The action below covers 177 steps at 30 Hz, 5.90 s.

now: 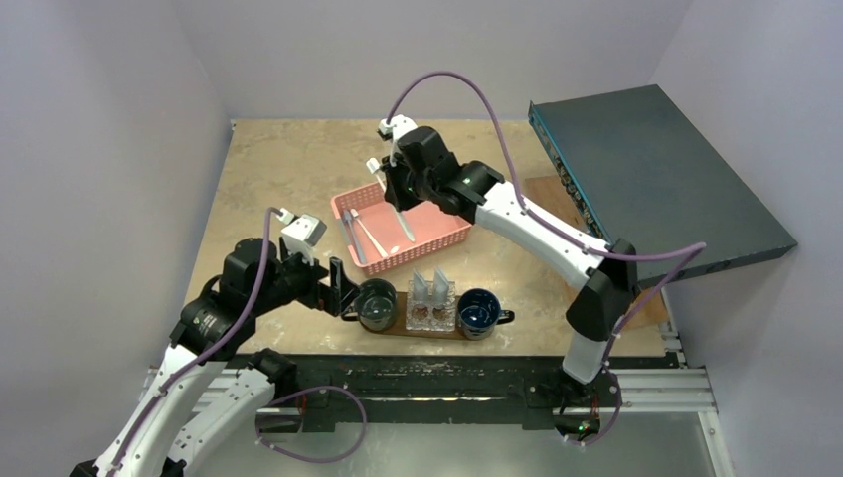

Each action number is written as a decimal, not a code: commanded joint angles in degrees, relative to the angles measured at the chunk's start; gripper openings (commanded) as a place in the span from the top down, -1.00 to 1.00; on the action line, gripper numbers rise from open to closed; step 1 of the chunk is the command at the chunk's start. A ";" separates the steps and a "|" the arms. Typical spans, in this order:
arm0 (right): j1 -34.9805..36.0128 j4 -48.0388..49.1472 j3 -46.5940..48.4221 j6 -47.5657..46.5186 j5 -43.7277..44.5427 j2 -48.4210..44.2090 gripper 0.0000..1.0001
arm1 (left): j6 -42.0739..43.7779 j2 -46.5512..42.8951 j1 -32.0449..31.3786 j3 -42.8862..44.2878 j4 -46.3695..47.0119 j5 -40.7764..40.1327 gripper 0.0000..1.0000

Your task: Prepare toiletry sets of a toothbrush and toothpaste on the tray

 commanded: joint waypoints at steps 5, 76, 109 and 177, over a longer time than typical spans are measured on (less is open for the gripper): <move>-0.17 3.51 -7.82 -1.26 -11.80 -11.47 1.00 | -1.26 1.83 0.21 3.84 2.99 5.46 -1.00; 7.91 8.51 -21.66 -2.98 -53.59 -30.09 1.00 | -9.02 5.32 0.16 19.32 6.16 33.73 -0.22; 8.55 4.96 -21.95 -4.73 -44.41 -31.74 0.20 | -8.55 4.53 0.15 18.78 6.43 27.87 1.00; 0.84 1.27 -28.58 3.77 7.38 -34.37 -0.16 | -10.48 23.86 -47.50 6.01 16.16 -41.56 1.00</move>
